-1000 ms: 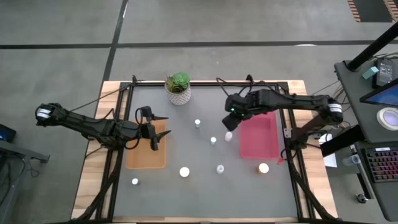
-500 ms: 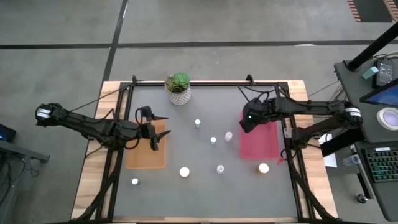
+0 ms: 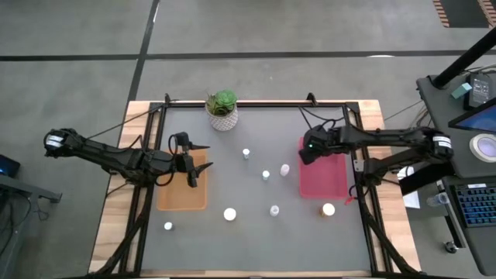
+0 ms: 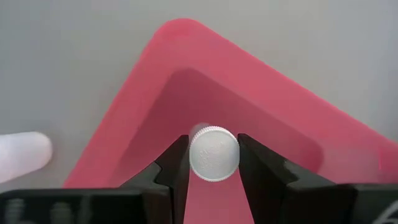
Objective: Pick and place medicine bottles into bin by pill shape (circle, oval)
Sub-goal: Put the blue tablet bottle into the pink bin
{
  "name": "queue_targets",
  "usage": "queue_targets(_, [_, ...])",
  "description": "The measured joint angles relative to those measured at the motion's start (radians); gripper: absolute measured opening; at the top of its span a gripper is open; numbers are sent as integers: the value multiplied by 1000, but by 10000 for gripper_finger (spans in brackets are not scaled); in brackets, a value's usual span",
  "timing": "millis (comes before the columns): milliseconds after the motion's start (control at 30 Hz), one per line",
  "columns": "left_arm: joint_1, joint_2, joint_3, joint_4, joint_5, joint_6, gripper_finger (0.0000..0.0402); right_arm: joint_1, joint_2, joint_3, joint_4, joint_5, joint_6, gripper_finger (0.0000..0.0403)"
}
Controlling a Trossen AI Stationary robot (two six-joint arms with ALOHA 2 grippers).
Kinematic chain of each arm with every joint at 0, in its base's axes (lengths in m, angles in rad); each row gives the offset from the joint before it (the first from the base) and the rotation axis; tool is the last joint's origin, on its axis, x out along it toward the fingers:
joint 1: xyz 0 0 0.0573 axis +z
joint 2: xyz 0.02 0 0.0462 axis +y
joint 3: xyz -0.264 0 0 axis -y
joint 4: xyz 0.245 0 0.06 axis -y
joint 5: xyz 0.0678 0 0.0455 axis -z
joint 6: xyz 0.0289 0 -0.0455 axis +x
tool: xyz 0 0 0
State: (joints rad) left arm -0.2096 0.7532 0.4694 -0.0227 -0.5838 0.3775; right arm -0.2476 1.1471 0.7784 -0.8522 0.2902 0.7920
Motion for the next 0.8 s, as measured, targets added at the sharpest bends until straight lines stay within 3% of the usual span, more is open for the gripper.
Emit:
queue_targets(400, [0, 0, 0, 0, 0, 0, 258, -9, 44, 0, 14, 0, -3, 119])
queue_targets(800, [0, 0, 0, -1, 0, 1, 258, -9, 40, 0, 16, 0, 0, 181])
